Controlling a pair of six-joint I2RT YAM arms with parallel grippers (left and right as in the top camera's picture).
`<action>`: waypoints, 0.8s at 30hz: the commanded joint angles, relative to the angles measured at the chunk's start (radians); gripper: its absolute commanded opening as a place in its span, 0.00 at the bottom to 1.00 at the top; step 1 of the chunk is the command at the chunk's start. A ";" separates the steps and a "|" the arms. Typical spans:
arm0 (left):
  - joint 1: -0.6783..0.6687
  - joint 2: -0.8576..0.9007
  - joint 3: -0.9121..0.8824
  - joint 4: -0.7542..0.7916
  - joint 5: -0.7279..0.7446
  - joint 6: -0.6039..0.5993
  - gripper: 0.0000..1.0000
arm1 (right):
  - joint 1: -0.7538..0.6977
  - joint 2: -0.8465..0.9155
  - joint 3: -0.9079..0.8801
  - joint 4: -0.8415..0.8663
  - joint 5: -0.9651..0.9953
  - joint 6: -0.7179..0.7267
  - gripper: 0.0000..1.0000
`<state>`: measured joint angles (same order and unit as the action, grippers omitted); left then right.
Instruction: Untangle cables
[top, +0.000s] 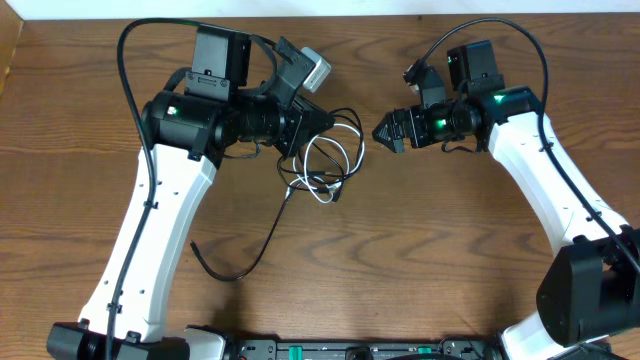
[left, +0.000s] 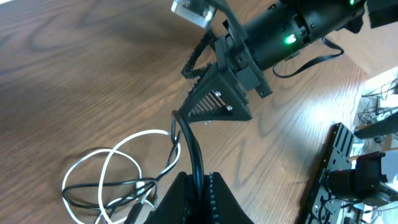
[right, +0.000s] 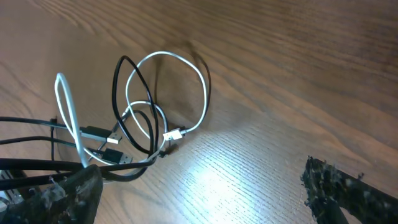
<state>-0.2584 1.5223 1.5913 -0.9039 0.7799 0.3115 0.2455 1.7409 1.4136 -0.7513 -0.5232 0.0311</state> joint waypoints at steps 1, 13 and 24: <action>-0.003 -0.002 -0.023 0.003 0.012 0.005 0.07 | 0.005 0.007 0.000 -0.003 0.001 -0.010 0.99; -0.003 0.003 -0.023 0.004 0.011 -0.008 0.08 | 0.005 0.007 0.000 -0.003 0.001 -0.010 0.99; -0.003 0.026 -0.023 0.008 -0.116 -0.116 0.08 | 0.005 0.007 0.000 -0.003 0.001 -0.010 0.99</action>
<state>-0.2584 1.5368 1.5749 -0.9001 0.6945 0.2264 0.2455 1.7409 1.4136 -0.7517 -0.5228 0.0311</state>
